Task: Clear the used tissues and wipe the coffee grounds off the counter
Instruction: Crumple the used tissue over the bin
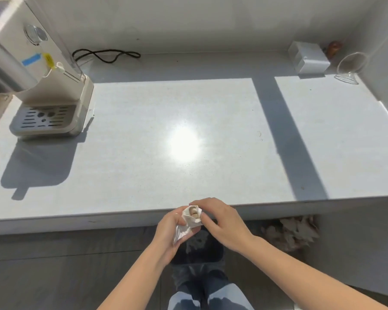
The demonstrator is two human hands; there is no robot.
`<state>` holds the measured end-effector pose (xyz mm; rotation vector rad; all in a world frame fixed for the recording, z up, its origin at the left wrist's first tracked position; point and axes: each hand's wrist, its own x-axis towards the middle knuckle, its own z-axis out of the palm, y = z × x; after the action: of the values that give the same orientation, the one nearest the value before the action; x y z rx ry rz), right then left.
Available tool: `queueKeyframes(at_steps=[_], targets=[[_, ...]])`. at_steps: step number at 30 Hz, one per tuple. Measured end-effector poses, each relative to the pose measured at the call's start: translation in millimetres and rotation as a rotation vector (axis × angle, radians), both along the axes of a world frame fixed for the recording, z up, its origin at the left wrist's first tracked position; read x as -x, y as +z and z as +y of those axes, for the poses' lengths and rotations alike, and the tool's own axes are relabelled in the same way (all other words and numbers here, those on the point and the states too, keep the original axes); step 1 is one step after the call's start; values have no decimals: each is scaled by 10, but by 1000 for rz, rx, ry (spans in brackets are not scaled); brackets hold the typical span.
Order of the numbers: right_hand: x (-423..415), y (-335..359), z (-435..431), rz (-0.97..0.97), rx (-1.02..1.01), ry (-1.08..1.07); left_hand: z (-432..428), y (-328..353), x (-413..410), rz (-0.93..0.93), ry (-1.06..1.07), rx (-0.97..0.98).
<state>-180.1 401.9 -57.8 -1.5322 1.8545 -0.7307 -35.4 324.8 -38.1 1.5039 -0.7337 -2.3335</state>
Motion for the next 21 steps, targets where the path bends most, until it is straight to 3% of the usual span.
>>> queueKeyframes(at_steps=[4,8,14,21], targets=[[-241,29,140,-64,52,-56,82,-94,-41,109,165,-228],[-413,-6,302,56,116,-21,125,-214,-66,114,263,-389],[-610,-213,480,137,56,93,347,-365,-115,-109,241,-502],[-692,-581,685,84,-12,-70,564,-775,72,-232,259,-543]])
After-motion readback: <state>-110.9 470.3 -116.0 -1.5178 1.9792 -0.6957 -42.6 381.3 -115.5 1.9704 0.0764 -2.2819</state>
